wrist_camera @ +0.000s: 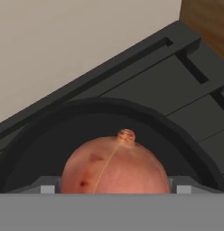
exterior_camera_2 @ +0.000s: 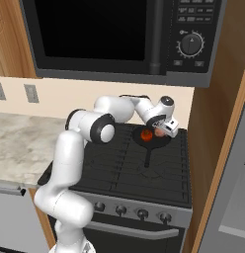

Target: Place the pan on the rear right burner on the stove. Then place the tomato and the onion in the pan and turn on the rear right burner.

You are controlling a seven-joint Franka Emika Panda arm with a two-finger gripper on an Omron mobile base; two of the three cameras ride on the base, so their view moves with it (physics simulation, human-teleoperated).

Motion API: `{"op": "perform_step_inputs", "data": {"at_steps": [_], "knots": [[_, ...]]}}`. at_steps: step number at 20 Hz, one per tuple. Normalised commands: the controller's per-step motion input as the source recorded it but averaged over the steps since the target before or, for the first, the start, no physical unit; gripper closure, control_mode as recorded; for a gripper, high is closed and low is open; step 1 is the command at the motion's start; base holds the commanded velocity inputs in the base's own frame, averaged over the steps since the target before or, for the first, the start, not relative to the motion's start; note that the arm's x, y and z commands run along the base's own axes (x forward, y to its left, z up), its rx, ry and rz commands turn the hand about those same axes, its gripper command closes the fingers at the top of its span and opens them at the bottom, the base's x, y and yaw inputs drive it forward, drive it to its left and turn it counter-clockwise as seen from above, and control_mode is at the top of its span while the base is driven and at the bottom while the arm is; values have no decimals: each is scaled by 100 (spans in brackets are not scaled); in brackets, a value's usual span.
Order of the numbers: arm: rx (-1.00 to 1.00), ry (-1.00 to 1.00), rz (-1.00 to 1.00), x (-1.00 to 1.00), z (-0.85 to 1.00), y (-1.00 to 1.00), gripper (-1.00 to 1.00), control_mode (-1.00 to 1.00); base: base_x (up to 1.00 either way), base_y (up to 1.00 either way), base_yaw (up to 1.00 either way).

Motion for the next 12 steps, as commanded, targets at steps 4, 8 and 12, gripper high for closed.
{"op": "perform_step_inputs", "data": {"at_steps": [4, 8, 12], "knots": [[0, 0, 0, 0, 0, 0, -100, -100, 0, 0, 0], [0, 0, 0, 0, 0, 0, -100, -100, 0, 0, 0], [0, 0, 0, 0, 0, 0, -100, -100, 0, 0, 0]]}}
